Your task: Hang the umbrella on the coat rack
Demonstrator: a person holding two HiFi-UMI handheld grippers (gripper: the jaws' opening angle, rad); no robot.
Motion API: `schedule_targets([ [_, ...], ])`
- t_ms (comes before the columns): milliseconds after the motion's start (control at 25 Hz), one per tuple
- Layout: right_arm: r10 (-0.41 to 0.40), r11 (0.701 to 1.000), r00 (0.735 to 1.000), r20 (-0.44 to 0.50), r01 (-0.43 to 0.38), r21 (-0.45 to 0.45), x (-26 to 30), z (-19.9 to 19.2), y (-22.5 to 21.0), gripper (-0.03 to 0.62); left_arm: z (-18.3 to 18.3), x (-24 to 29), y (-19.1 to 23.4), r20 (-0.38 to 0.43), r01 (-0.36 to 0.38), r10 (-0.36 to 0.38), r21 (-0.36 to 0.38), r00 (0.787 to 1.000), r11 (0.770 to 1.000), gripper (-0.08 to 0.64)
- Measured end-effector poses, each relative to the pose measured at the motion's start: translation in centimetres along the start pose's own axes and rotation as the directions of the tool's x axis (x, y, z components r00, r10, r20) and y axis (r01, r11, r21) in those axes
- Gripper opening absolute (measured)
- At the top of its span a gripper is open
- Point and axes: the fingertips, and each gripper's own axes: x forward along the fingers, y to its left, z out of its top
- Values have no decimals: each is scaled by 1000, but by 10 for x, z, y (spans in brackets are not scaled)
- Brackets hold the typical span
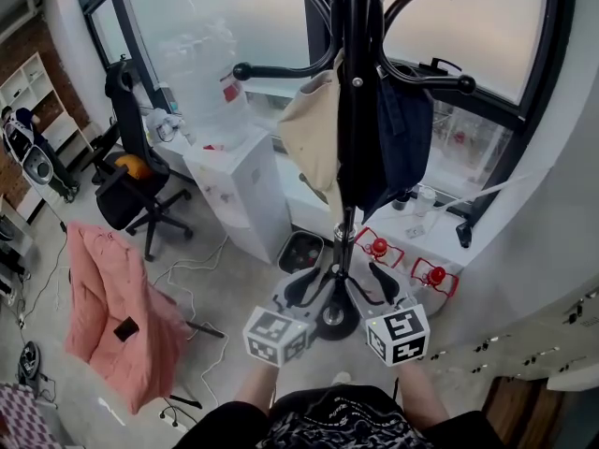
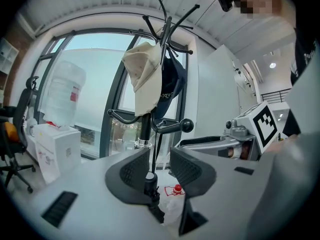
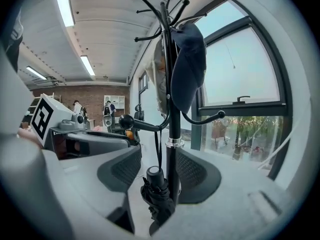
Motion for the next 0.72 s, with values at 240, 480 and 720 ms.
schedule_targets([
  [240, -11, 1000, 1000, -11, 11, 14, -8, -9, 10, 212, -14, -11, -6, 10, -34, 35, -73, 999, 997, 121],
  [480, -10, 1000, 999, -32, 11, 29, -13, -20, 24, 198, -25, -20, -15, -1, -15, 15, -80, 1000, 997, 121],
  [720, -41, 999, 998, -55, 42, 23, -16, -38, 38, 168, -43, -33, -17, -35, -12, 9, -88, 999, 996, 99],
])
